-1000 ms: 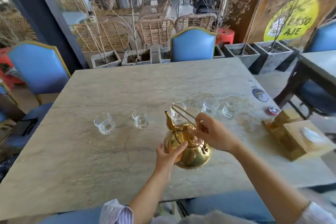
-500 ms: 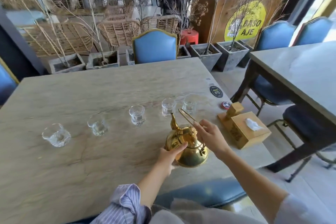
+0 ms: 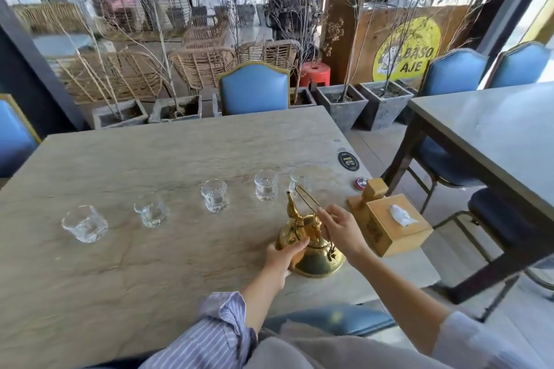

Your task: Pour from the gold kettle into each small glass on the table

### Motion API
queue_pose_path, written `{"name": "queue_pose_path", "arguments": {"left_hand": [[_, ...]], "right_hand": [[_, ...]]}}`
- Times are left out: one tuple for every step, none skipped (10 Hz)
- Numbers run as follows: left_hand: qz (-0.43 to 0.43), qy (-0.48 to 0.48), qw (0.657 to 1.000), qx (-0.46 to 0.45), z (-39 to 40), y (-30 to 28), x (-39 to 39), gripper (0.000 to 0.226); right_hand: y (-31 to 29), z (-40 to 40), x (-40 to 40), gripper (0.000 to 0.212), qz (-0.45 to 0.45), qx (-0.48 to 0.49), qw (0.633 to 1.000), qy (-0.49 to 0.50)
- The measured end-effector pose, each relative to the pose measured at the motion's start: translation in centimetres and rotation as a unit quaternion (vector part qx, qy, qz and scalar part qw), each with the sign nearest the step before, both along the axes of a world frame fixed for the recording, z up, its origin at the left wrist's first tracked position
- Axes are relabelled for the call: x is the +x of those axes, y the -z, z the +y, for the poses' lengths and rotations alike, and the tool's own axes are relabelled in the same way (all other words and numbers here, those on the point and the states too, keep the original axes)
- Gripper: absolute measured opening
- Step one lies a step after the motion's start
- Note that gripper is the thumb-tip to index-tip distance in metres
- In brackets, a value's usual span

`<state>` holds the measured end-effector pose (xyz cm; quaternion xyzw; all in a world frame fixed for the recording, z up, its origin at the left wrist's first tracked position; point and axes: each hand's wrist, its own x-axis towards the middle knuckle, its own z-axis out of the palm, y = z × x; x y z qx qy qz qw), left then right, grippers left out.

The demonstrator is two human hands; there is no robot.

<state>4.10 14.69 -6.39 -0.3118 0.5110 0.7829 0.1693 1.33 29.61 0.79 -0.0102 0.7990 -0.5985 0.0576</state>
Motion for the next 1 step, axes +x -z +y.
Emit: {"name": "queue_pose_path", "arguments": {"left_hand": [[0.005, -0.012, 1.0, -0.01, -0.17, 0.89, -0.36, 0.15]], "right_hand": [[-0.41, 0.2, -0.53, 0.028, -0.01, 0.036, 0.999, -0.021]]}}
